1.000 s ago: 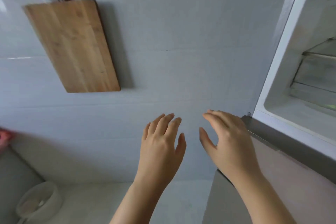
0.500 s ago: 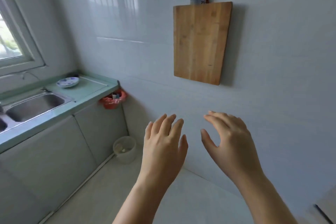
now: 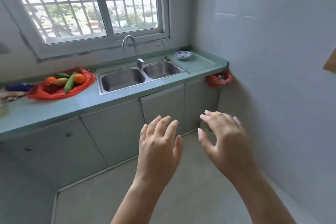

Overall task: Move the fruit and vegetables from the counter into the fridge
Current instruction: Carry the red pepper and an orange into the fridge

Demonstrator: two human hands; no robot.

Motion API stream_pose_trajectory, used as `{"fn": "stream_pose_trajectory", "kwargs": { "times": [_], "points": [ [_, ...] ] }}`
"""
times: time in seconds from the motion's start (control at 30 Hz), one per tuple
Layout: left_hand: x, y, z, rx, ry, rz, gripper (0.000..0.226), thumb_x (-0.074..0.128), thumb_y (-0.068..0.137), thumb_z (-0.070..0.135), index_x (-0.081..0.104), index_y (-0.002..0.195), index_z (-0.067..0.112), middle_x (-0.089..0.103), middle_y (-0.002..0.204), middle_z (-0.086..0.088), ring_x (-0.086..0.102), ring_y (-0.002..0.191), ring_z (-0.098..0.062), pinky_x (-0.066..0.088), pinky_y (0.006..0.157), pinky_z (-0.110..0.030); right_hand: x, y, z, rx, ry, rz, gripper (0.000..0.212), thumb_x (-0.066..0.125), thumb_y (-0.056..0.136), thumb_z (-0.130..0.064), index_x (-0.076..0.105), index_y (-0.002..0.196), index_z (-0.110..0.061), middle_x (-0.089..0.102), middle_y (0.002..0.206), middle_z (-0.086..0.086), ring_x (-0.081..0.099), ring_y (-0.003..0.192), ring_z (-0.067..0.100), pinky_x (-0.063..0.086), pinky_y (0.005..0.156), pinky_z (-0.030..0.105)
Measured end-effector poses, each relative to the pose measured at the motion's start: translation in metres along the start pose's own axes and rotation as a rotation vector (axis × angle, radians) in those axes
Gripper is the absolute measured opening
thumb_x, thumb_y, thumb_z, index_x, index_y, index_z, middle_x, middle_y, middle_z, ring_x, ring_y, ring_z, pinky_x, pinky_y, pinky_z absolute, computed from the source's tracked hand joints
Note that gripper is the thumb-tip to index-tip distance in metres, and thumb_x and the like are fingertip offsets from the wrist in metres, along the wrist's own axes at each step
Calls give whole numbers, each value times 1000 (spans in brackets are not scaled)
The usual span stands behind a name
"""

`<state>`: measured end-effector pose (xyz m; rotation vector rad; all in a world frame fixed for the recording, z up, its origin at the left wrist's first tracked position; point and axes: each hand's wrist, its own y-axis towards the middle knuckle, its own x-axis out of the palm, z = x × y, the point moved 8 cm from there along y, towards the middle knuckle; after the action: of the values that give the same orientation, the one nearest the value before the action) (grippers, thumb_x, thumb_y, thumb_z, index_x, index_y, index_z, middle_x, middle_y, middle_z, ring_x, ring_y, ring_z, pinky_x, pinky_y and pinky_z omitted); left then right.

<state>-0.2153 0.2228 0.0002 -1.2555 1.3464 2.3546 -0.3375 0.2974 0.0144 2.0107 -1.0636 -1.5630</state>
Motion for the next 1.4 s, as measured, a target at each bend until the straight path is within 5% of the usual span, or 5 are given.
{"fn": "stream_pose_trajectory", "kwargs": {
  "times": [0.37, 1.03, 1.2, 1.4],
  "points": [
    [-31, -26, -182, -273, 145, 104, 38, 44, 79, 28, 67, 103, 9, 66, 108, -9, 60, 104, -31, 43, 88, -54, 152, 48, -128, -191, 195, -167, 40, 45, 79, -35, 68, 102, -10, 68, 107, 6, 62, 101, 24, 45, 90, 53],
    [-35, 82, -459, -602, 298, 203, 40, 43, 82, 32, 64, 109, 11, 64, 112, -6, 50, 109, -18, 45, 91, -51, 414, 227, -272, -435, 510, -301, 40, 46, 78, -35, 69, 99, -9, 69, 102, 8, 64, 92, 31, 51, 81, 53],
    [-16, 97, -527, -596, 291, 174, 40, 44, 82, 32, 63, 110, 10, 64, 112, -7, 47, 109, -17, 44, 92, -47, 474, 252, -302, -435, 494, -296, 30, 62, 72, -24, 69, 97, -8, 70, 99, 9, 64, 90, 31, 52, 80, 51],
    [-6, 129, -628, -557, 287, 106, 41, 43, 82, 31, 62, 112, 11, 64, 114, -7, 53, 111, -21, 42, 94, -45, 556, 293, -356, -445, 443, -321, 39, 47, 79, -33, 68, 100, -8, 69, 101, 8, 64, 93, 29, 51, 81, 52]
  ]
}}
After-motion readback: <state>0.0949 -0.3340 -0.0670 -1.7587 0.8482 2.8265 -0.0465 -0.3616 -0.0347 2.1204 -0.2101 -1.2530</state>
